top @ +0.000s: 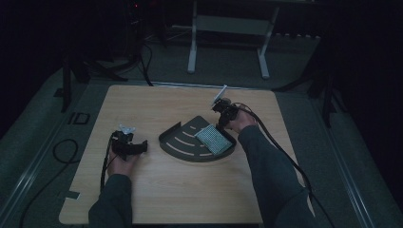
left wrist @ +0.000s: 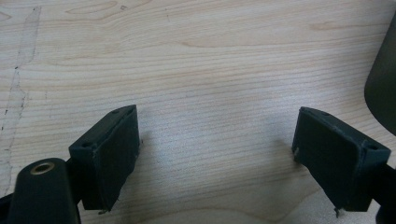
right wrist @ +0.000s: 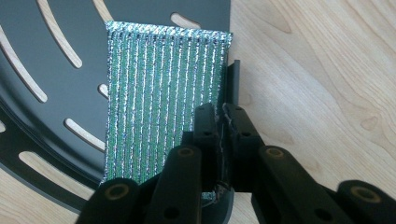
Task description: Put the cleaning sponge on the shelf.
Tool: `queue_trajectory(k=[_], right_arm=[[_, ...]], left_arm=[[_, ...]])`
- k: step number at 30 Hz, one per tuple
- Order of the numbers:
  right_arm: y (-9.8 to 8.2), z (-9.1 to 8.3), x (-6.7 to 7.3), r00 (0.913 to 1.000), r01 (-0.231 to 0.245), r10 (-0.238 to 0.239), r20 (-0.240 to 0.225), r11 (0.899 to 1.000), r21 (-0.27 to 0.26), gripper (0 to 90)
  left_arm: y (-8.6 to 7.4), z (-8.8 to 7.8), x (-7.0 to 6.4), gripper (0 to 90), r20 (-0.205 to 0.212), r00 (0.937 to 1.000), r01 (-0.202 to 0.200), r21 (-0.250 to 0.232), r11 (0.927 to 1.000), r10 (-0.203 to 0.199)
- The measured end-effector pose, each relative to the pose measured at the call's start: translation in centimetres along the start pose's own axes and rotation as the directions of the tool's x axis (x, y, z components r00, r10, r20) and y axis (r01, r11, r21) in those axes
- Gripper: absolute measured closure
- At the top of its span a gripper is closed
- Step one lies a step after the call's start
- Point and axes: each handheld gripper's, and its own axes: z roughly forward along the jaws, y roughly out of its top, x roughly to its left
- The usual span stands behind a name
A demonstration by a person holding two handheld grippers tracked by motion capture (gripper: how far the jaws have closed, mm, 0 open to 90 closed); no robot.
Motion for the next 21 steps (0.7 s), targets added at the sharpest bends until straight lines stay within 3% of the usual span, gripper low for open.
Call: queue_trajectory(k=[14,21], right_arm=[[-1.7,-1.2,-1.8,0.9979,-0.061,0.059,-0.024,0.996,-0.07,64.3],[-2.4,-1.6,-2.3,0.9965,-0.077,0.074,-0.04,0.994,-0.084,60.7]], left_arm=[[0.0,0.0,0.0,15.3,0.0,1.0,0.0,0.0,1.0,0.0],[0.0,0.0,0.0,15.3,0.0,1.0,0.0,0.0,1.0,0.0]])
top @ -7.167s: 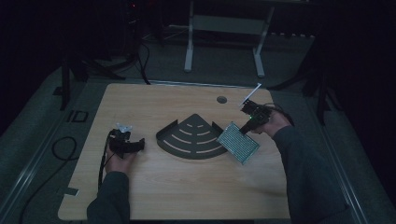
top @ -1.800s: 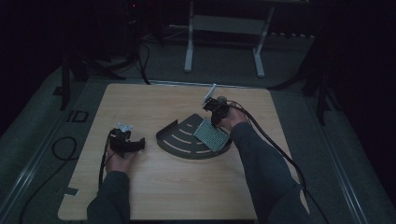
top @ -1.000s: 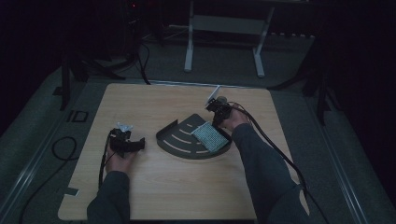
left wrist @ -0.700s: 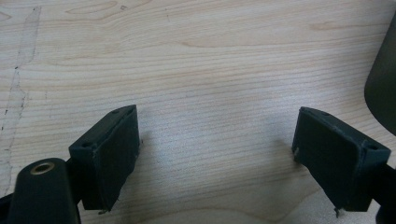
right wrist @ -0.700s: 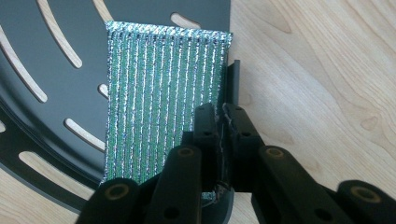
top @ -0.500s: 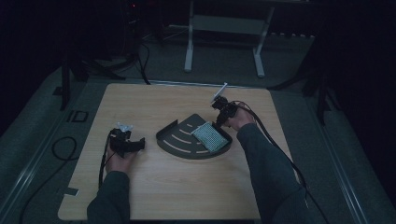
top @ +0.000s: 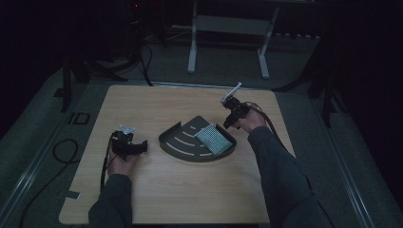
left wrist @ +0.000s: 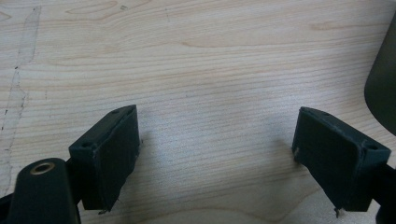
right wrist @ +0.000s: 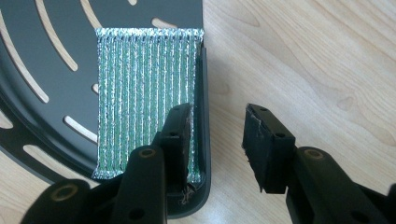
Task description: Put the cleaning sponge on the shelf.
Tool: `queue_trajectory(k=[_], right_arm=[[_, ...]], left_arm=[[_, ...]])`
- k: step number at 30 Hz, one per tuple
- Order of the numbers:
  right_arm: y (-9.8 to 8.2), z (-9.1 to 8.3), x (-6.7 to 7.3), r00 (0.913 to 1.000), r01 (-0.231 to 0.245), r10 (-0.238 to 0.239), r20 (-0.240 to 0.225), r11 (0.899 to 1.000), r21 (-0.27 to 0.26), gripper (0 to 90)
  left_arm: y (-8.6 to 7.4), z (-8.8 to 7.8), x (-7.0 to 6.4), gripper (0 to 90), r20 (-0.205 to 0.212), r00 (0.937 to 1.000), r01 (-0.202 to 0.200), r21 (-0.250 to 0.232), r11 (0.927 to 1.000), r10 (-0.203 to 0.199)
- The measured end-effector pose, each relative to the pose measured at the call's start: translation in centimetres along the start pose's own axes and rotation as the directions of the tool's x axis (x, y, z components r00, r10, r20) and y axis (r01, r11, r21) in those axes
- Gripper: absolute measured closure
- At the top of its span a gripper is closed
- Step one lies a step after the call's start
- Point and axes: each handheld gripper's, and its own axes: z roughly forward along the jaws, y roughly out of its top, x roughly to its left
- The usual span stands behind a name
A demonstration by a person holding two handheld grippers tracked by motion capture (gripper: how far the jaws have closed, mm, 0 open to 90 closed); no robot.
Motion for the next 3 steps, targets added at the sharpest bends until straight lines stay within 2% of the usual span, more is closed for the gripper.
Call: queue_trajectory(k=[3], right_arm=[[-0.37,0.0,-0.24,1.0,-0.006,0.006,-0.003,1.0,-0.003,60.0]], left_arm=[[0.0,0.0,0.0,15.3,0.0,1.0,0.0,0.0,1.0,0.0]])
